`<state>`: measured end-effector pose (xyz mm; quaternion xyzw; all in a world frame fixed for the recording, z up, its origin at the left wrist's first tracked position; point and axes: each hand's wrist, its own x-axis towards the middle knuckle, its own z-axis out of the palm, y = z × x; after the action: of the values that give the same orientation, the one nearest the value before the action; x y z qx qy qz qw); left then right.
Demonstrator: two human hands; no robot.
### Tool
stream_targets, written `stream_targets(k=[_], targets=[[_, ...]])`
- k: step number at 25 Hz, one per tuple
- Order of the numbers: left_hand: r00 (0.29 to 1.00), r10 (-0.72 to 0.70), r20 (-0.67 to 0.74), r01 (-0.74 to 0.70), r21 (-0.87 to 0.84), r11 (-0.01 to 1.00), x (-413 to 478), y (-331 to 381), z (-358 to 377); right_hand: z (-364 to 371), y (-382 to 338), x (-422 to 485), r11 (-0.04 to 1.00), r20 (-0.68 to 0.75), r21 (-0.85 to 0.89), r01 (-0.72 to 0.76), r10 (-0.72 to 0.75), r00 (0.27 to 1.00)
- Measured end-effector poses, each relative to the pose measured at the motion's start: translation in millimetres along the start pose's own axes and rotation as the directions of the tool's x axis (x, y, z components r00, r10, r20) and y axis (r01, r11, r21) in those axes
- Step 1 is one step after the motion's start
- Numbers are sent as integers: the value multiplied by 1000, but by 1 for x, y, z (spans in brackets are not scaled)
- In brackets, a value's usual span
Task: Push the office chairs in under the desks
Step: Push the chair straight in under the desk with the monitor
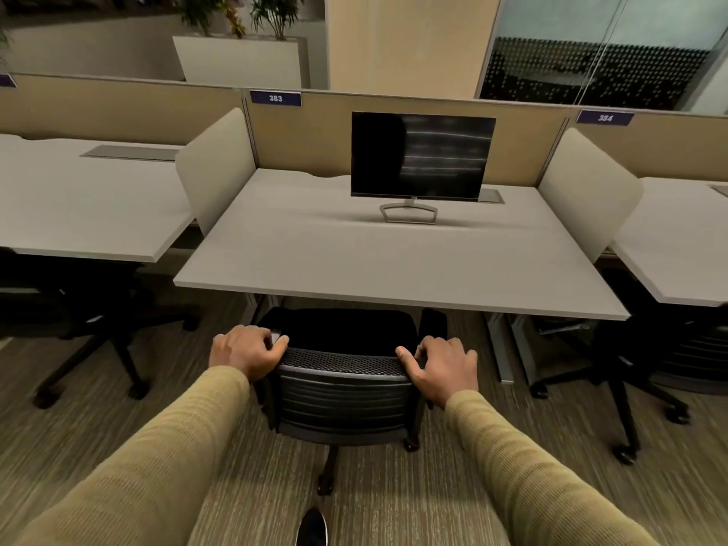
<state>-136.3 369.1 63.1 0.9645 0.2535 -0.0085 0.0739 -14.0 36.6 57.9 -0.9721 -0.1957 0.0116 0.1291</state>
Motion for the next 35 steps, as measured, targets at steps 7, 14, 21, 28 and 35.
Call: stream_targets(k=[7,14,21,28,35], targets=[[999,25,-48,-25,-11,1000,-20,42,14,-12,45,-16,1000,-39,-7,-19,19,999],[997,20,-70,-24,-67,997,24,71,19,-22,66,25,998,-67,-45,-51,48,997],[998,48,-51,-52,-80,995,89,99,19,-25,84,95,993,-72,-81,-81,75,995],[992,122,-30,-122,-11,992,162,129,13,-24,99,164,992,-65,-77,-101,96,993],[987,125,-105,-128,-29,991,183,152,25,-22,126,207,992,-123,-92,-91,79,989]])
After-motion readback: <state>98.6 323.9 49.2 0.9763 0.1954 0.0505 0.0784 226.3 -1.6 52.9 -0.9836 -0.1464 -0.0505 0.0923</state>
